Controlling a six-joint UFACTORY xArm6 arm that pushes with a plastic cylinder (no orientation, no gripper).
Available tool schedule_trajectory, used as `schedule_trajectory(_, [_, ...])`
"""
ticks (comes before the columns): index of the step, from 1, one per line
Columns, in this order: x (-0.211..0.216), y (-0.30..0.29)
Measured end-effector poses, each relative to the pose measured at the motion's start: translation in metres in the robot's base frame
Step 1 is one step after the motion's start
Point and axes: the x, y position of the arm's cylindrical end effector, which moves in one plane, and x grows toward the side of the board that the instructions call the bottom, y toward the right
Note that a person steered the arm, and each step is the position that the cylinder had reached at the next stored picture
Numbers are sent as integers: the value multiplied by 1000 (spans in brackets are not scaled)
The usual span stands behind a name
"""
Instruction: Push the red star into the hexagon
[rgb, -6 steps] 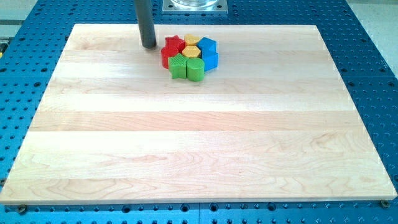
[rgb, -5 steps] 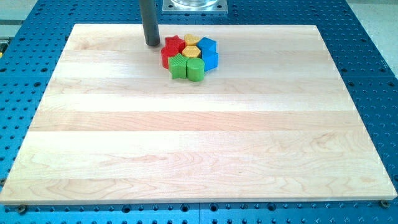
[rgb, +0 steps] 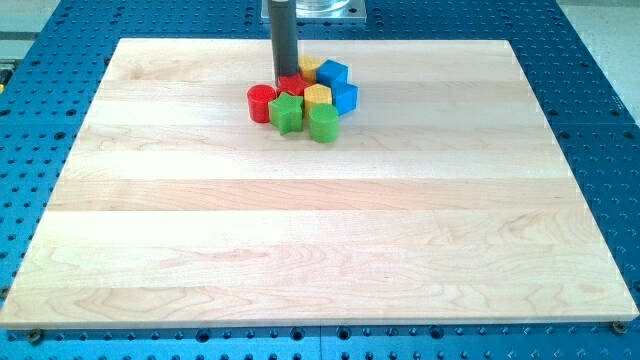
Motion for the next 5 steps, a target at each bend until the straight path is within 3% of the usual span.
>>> schedule_trajectory(1, [-9,-11])
schedule_trajectory(3, [19,-27])
schedule_trajectory(5, [-28,-52])
